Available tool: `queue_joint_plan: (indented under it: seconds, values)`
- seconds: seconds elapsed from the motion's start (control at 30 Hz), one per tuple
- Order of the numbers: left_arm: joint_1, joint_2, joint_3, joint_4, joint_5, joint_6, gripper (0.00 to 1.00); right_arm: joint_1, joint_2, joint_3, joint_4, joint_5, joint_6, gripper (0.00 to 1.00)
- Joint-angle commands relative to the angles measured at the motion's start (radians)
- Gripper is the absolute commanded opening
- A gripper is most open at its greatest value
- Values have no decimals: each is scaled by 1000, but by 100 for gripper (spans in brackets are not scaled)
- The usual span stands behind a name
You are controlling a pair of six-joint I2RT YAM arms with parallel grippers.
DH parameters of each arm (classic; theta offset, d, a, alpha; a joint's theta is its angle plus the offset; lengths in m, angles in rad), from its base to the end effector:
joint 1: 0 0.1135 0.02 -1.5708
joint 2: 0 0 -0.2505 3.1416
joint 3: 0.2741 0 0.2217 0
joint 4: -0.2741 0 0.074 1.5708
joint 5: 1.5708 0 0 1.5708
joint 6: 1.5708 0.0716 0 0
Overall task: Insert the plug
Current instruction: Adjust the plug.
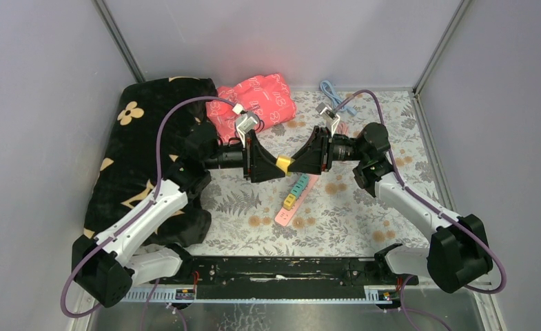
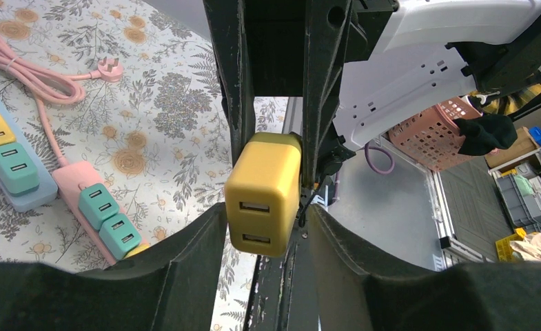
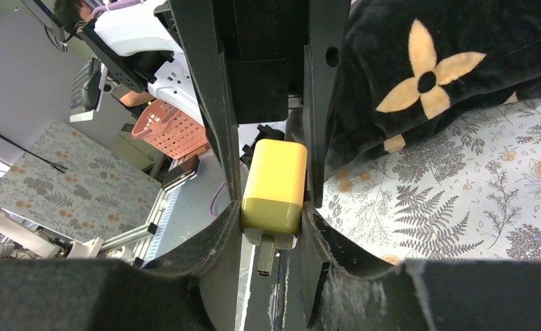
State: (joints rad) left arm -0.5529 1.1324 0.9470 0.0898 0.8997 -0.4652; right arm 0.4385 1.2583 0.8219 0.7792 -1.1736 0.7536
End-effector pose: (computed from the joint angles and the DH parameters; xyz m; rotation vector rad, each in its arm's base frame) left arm 0.1854 -0.1803 0.3486 0.8237 1.6738 -1.4768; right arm 0.2052 0.1691 0.3502 -0.9472 1.3885 1.6466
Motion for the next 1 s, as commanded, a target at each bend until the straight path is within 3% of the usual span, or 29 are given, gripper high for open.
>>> queue_joint_plan:
  seconds: [0.0,0.33,0.5,0.8,0.97]
  values:
    - [-16,12,19,73,17,-21,50,0,5,21,116,-36,53,0]
    - [-21,-26,16,73,-18,-43,18,7,-7,-15,73,-30,9,3]
    - [-22,-53,35,-55,-80,16,1,7,-40,-33,36,22,-17,23]
    - [-43,-103,69,-396,-279,123,0,8,-165,-90,-208,216,-167,66]
    - [-88,-107,81,-540,-408,134,0,7,-245,-172,-276,313,-188,73]
